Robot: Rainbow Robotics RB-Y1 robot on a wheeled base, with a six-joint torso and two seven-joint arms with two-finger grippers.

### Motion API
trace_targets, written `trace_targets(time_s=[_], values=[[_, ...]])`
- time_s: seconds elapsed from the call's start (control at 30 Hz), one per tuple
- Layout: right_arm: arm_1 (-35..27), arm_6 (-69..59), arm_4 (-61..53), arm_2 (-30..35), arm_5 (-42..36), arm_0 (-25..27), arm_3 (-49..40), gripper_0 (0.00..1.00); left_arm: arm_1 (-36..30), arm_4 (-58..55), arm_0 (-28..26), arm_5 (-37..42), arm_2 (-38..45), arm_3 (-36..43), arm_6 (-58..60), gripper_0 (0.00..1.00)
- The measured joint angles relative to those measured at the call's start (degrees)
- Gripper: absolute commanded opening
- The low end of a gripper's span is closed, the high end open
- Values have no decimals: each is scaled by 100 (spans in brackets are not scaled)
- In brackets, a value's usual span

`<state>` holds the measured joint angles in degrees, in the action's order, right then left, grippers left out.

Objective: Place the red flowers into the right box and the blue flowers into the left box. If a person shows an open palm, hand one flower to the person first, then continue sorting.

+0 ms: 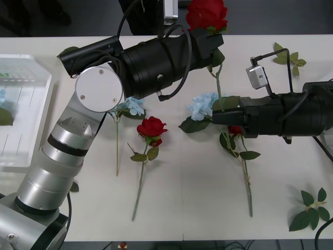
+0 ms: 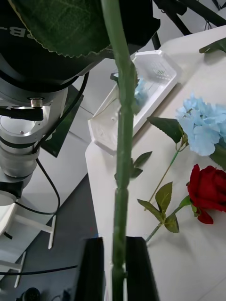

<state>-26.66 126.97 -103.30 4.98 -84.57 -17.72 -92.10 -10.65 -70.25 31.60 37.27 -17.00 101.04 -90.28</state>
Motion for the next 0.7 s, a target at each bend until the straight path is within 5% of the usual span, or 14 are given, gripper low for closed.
trace_targets(time_s=[0.23,0.33,0.37,0.7], values=[[0,-2,0,0,0,0,0,0,0,0,0,0,0,0,0,2],[0,-3,0,0,0,0,0,0,0,0,0,0,0,0,0,81],[0,-3,0,0,0,0,0,0,0,0,0,0,1,0,0,96],[0,-3,0,11,0,0,-4,0,-14,0,0,3,3,0,0,100]])
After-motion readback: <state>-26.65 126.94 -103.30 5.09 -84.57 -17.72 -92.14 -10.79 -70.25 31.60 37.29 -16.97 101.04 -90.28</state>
